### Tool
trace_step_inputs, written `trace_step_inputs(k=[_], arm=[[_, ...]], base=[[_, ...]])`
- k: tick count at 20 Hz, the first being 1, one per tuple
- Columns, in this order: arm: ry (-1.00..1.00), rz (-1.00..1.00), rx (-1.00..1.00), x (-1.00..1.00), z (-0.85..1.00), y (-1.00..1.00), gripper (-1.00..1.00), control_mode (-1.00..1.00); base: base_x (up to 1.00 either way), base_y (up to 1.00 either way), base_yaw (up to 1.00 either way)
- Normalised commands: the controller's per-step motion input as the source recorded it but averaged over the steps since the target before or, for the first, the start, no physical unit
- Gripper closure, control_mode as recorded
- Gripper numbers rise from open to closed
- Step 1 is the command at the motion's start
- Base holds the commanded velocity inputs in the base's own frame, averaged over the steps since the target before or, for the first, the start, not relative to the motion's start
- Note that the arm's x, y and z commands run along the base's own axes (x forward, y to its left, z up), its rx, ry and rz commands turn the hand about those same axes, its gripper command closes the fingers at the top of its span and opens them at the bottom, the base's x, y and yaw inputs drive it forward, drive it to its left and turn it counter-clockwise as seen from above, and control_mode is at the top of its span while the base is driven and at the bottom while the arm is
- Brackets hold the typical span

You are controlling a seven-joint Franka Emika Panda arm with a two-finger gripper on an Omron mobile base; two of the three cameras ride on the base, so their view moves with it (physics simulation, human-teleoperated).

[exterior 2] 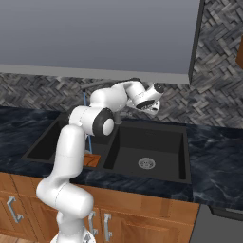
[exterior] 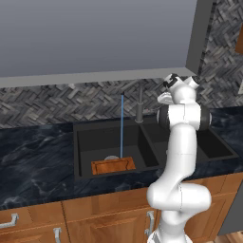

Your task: Turn on the sink faucet with hot water and rinse the cutting board for ten seconds, then turn off the faucet. Push the cutting board to reach the water if necessary.

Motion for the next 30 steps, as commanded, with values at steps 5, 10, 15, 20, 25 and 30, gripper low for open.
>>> trace_step_inputs(k=[5,10,15,20,25,30], arm=[[0.0,0.0,0.0,0.0,0.0,0.0,1.0,-1.0],[0.0,0.0,0.0,0.0,0.0,0.0,1.0,-1.0],[0.0,0.0,0.0,0.0,0.0,0.0,1.0,-1.0],[0.0,0.0,0.0,0.0,0.0,0.0,1.0,-1.0],[0.0,0.0,0.0,0.0,0.0,0.0,1.0,-1.0],[0.0,0.0,0.0,0.0,0.0,0.0,1.0,-1.0]], base=[[0.0,0.0,0.0],[0.0,0.0,0.0],[0.0,0.0,0.0],[0.0,0.0,0.0],[0.0,0.0,0.0],[0.0,0.0,0.0]])
